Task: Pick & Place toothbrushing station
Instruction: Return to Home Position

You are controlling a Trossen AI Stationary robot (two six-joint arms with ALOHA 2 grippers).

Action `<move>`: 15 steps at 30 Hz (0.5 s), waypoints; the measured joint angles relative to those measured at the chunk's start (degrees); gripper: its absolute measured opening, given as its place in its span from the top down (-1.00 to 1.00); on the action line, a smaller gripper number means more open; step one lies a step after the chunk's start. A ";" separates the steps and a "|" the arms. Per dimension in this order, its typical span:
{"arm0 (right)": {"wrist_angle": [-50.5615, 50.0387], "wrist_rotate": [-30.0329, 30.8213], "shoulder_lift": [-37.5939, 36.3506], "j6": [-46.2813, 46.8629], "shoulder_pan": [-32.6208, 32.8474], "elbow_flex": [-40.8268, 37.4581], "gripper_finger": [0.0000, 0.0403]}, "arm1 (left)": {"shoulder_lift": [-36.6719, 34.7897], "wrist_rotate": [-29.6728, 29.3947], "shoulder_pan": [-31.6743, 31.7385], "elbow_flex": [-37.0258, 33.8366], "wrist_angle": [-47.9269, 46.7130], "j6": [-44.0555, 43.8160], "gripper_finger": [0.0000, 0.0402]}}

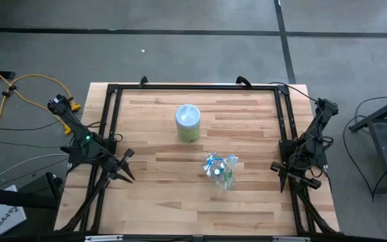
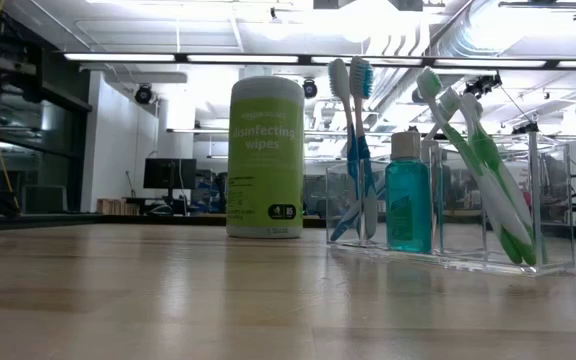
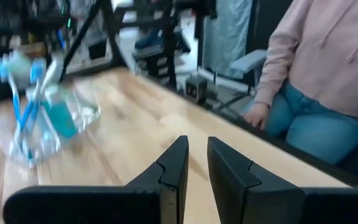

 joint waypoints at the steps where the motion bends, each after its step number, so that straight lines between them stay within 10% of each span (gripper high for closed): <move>1: 0.00 0.00 -0.02 0.00 0.00 0.00 0.09 | 1.08 0.00 0.41 0.00 0.00 -1.27 0.72; 15: 0.01 0.00 -0.01 0.00 0.01 0.00 0.09 | -0.38 -0.04 1.83 -0.07 0.04 -1.34 0.72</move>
